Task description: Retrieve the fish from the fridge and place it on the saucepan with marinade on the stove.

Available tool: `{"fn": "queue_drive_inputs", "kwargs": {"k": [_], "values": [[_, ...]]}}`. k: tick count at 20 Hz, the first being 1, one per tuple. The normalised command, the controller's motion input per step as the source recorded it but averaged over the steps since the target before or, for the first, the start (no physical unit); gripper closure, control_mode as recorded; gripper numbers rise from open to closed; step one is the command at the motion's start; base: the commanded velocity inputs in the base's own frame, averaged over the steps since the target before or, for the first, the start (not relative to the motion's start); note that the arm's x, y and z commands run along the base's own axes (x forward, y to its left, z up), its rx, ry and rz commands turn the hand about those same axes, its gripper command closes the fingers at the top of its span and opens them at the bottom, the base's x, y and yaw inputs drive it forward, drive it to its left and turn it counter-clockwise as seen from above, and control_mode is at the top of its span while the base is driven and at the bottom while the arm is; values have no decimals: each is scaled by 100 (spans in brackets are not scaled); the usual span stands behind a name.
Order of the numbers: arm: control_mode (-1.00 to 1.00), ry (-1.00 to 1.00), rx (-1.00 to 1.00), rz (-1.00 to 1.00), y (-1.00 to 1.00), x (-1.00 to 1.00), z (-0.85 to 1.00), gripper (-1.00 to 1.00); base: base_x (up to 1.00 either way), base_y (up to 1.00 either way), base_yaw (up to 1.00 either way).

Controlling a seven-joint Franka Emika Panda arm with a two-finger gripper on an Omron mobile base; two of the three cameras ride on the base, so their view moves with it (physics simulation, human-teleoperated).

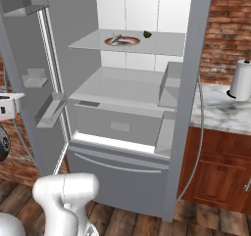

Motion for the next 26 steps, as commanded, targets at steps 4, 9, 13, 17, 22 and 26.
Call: {"fn": "queue_drive_inputs", "kwargs": {"k": [4,9,13,17,22,26], "values": [[-100,-9,0,11,-80,-9,17,-100,0,0,0],[-100,0,6,12,-39,6,6,-100,0,0,0],[-100,0,3,12,-9,30,0,-100,0,0,0],[-100,-2,1,6,10,39,-3,-100,0,0,0],[-100,-10,1,0,34,22,-8,-100,0,0,0],[-100,-1,4,0,5,34,1,-100,0,0,0]]}}
